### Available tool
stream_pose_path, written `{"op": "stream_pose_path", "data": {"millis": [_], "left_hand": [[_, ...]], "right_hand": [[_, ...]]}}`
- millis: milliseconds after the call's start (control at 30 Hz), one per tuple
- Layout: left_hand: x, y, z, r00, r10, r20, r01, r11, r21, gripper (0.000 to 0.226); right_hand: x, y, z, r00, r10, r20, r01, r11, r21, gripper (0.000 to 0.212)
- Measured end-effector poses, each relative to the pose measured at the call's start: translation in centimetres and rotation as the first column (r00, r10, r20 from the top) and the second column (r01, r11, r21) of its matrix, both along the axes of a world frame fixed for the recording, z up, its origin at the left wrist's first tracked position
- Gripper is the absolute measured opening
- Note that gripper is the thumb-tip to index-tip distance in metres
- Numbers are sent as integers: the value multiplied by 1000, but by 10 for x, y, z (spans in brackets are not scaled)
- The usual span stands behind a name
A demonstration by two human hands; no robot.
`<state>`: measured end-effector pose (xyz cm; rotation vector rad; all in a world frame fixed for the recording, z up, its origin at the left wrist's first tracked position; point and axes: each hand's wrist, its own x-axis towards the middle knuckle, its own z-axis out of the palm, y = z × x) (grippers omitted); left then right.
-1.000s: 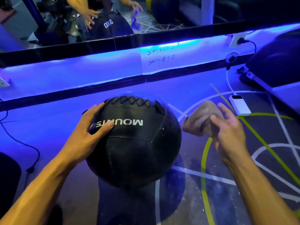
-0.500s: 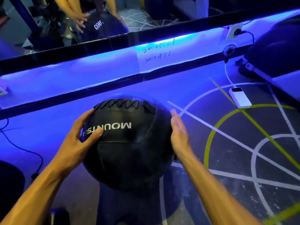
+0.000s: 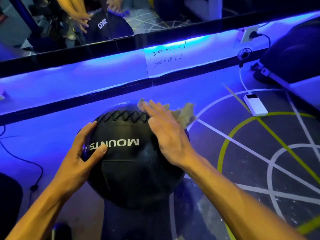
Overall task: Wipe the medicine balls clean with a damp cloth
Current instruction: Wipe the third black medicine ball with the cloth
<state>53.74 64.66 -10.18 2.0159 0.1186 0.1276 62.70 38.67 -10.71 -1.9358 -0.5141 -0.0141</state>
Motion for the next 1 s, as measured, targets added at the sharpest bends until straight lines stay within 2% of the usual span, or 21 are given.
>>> {"op": "stream_pose_path", "data": {"millis": [33,67,133,200,333,400,433,500,533,600,667,700,733,800,833,900,967,1000], "left_hand": [[-2,-1,-1,1000,-6,-2,6,1000,-4,71],[-5,-3,-2,1000,-5,1,5,1000,-9,70],[-9,-4,-4,999,6,36,-6,1000,5,72],[-13,-8,-7,999,-19,49,18,1000,24,76],[-16,-7,-8,996,-76,46,74,996,39,80],[-17,-13,-7,992,-98,75,92,993,70,78],[-17,-18,-5,991,-100,86,93,992,82,78],[-18,-25,-4,990,-103,92,93,990,105,78],[-19,-28,-4,990,-104,91,93,988,122,78],[-20,-35,-3,991,-92,101,76,985,153,78],[-20,-43,0,992,-77,104,58,983,174,77],[-18,-47,1,993,-71,95,52,980,191,77],[-15,-52,2,995,-65,79,48,977,207,76],[-3,-59,4,996,-63,58,49,975,219,77],[4,-61,5,997,-68,46,55,971,231,77],[22,-64,8,996,-87,21,79,963,259,73],[39,-60,8,994,-111,-6,109,957,268,63],[46,-56,8,992,-123,-17,123,953,277,59]], "right_hand": [[6,-6,-2,999,40,7,-40,998,-40,45],[16,-15,-12,999,-8,-37,5,998,-59,45],[37,-34,-37,931,-137,-338,143,990,-7,44],[25,-51,-55,851,-163,-500,263,955,137,43],[-13,-53,-78,755,-249,-606,464,857,225,45],[-32,-64,-88,645,-184,-742,536,801,267,61],[-37,-69,-91,610,-170,-774,572,771,281,60],[-40,-81,-87,559,-198,-805,650,708,276,35],[-39,-88,-83,537,-238,-809,696,667,265,29],[-34,-102,-60,558,-251,-791,753,554,355,28],[-28,-107,-29,627,-243,-740,744,469,477,25],[-26,-103,-14,682,-288,-673,706,501,501,31],[-27,-95,2,764,-323,-559,616,623,481,36],[-36,-70,25,926,-289,-241,353,891,286,39],[-43,-55,27,971,-221,-93,233,960,155,41],[-64,-32,13,975,-92,203,127,977,-168,47],[-93,-16,-5,900,101,424,106,893,-437,50],[-108,-14,-13,846,206,492,89,854,-512,50]]}}
